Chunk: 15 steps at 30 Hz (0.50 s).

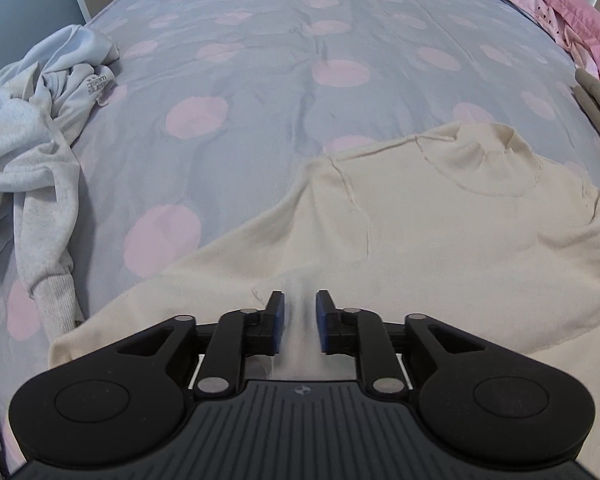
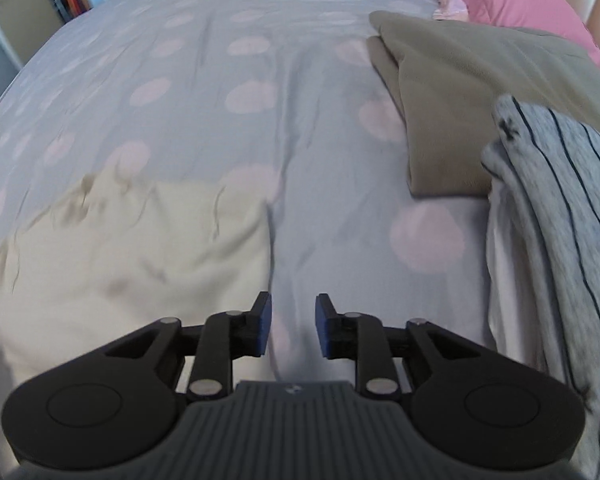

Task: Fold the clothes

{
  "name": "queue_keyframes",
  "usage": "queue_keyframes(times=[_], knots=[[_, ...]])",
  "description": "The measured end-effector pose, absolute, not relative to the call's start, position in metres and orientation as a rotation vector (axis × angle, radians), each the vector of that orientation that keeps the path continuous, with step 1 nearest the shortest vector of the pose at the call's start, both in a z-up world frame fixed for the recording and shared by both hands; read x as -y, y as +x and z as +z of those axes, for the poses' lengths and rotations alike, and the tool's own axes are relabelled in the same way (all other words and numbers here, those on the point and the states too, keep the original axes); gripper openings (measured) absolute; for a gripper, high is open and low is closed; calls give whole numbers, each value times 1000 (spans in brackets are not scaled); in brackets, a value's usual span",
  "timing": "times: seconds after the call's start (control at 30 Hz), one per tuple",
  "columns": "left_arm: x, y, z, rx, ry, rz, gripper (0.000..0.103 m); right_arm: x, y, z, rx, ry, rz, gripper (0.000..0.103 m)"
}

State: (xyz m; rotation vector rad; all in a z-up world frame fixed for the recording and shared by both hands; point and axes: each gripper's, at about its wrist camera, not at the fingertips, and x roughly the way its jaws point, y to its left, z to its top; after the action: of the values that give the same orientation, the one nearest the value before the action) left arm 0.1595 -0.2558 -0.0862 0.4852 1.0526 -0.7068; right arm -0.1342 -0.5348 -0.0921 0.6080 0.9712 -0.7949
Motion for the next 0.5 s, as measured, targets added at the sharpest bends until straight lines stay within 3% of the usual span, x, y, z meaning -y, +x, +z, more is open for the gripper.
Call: queue_keyframes(times=[0.5], knots=[[263,172,-102,-1006,451,-766,18,579,-56,-143,-985,748,-839,32]])
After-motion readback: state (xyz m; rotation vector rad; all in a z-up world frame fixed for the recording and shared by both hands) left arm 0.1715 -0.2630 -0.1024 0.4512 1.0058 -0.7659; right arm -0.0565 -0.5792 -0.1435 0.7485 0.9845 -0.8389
